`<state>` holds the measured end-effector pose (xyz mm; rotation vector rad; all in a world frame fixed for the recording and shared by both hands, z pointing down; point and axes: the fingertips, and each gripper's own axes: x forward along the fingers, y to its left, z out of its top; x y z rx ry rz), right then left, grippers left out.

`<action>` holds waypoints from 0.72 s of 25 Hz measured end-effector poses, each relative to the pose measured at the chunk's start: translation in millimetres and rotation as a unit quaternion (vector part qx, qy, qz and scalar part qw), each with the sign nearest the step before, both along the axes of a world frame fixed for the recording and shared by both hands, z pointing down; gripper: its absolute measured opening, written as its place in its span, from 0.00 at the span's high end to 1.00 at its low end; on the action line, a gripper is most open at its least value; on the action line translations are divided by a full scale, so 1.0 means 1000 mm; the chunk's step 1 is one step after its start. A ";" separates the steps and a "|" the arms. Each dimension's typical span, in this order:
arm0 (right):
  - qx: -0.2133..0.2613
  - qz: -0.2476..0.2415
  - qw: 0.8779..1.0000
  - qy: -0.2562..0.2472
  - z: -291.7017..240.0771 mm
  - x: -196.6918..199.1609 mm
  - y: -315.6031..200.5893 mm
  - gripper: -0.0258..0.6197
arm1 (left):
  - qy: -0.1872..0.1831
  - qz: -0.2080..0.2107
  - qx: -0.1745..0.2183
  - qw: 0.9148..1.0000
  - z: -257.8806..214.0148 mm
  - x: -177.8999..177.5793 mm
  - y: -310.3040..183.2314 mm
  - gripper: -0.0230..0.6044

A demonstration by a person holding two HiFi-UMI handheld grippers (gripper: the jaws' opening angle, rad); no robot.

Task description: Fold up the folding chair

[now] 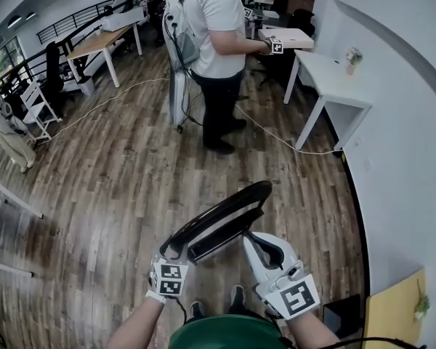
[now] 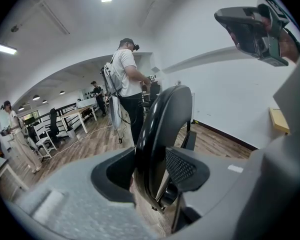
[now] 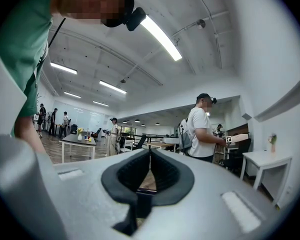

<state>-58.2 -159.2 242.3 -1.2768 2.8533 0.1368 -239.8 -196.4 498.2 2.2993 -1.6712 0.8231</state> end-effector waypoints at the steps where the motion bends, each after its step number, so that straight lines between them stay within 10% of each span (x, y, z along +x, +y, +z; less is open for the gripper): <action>1: 0.003 0.002 1.000 0.004 0.001 0.000 0.000 0.95 | 0.000 0.000 0.000 1.000 0.000 0.000 0.000 0.65; 18: 0.014 0.000 1.000 -0.001 -0.001 0.001 0.001 0.95 | -0.004 0.008 0.000 1.000 0.001 0.004 -0.003 0.65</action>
